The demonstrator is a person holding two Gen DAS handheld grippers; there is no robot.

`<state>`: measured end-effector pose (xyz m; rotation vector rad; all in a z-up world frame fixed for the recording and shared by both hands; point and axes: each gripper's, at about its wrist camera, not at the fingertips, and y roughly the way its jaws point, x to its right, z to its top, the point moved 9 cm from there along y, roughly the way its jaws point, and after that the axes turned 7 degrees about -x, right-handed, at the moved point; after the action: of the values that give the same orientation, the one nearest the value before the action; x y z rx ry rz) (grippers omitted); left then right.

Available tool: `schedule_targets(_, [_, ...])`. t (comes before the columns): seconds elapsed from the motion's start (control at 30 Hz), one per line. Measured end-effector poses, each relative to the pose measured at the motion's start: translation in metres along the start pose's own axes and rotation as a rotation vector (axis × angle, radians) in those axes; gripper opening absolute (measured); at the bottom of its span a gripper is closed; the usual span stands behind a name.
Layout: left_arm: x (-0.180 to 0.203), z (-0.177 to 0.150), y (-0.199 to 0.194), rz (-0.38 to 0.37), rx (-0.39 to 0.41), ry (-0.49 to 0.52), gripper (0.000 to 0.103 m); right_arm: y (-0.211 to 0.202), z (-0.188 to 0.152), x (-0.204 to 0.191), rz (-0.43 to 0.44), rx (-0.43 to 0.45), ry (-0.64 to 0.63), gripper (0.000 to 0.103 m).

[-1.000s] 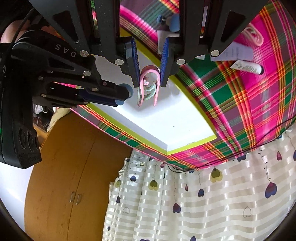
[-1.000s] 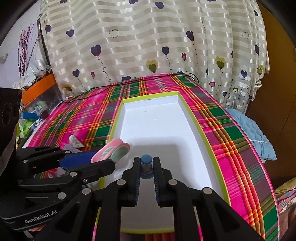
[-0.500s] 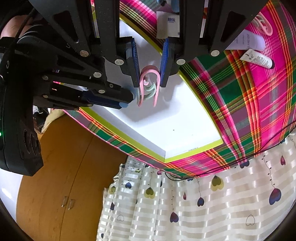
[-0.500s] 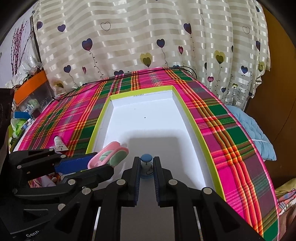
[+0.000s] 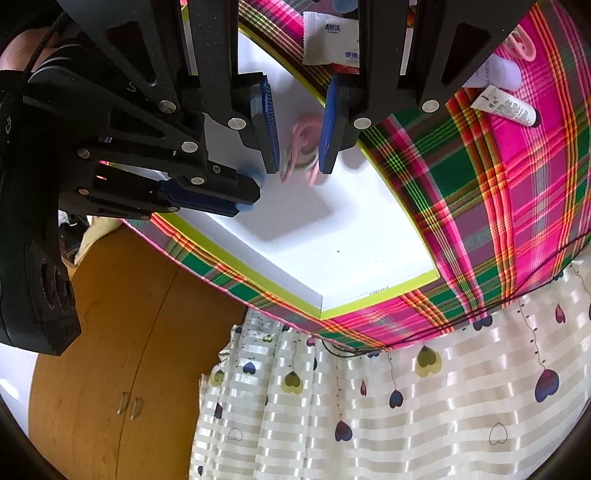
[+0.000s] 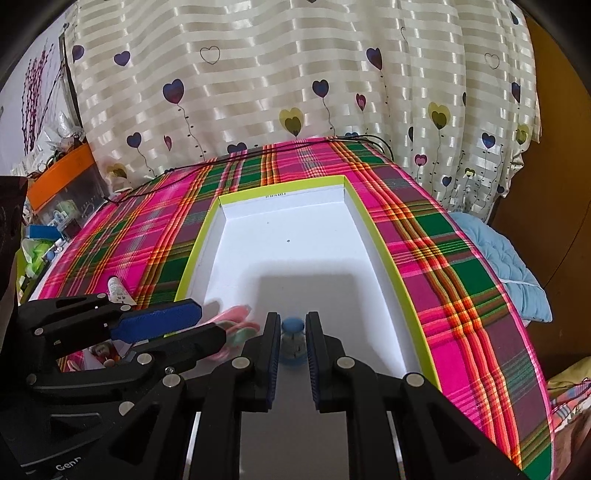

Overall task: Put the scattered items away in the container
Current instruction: 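Open left gripper to drop the pink clip while right releases the blue item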

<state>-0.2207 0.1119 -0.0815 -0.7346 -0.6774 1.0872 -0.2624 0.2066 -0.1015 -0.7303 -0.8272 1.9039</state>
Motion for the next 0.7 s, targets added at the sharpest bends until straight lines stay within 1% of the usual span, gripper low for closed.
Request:
schedule_targets(0.17, [0.000, 0.003, -0.006, -0.004, 0.021, 0.000, 0.023, -0.009, 0.001, 0.000, 0.001, 0.024, 0.006, 0.014])
schedule_targets(0.37, [-0.002, 0.003, -0.020, -0.005, 0.041, -0.009, 0.024, -0.029, 0.002, -0.001, 0.000, 0.063, 0.013, 0.014])
schedule_targets(0.7, [-0.004, -0.013, -0.045, 0.000, 0.048, -0.007, 0.024, -0.057, -0.009, -0.014, 0.000, 0.090, 0.006, 0.015])
